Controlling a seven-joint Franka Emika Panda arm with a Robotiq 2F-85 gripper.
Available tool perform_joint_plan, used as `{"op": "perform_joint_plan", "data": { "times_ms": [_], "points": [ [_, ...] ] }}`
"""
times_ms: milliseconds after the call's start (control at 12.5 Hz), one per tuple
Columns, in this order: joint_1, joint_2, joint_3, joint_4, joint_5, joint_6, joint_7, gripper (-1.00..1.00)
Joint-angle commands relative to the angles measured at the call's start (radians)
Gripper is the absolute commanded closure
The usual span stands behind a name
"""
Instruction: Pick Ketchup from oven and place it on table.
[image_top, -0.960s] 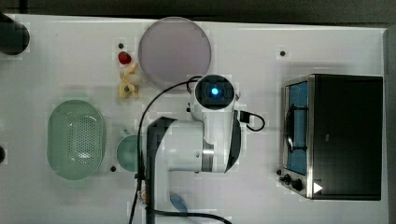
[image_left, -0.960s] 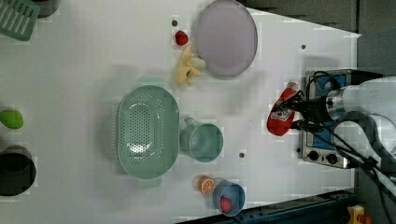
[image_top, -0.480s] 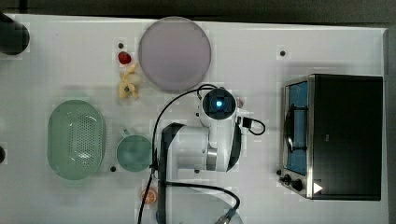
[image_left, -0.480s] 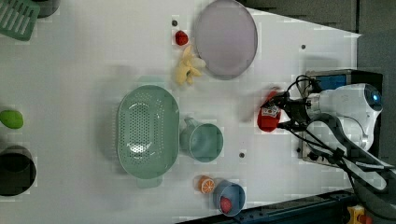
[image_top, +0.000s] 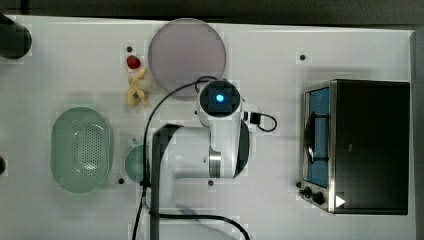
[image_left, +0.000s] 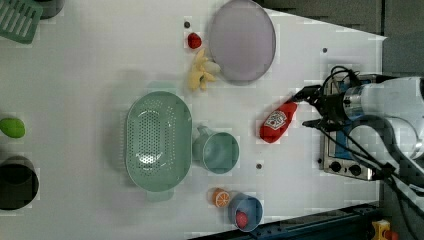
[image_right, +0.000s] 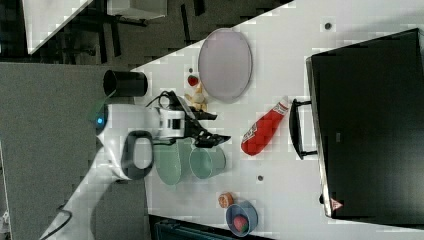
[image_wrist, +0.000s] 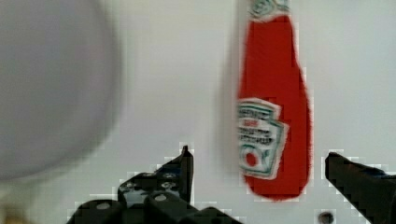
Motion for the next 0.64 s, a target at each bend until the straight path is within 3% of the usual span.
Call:
{"op": "perform_joint_plan", "data": {
  "times_ms": [80, 640],
  "points": [
    [-0.010, -0.142, -0.011, 0.259, 0.006, -0.264, 0.030, -1.00],
    [-0.011, -0.142, -0.015, 0.494, 0.003, -0.546, 0.030, -1.00]
  ]
}}
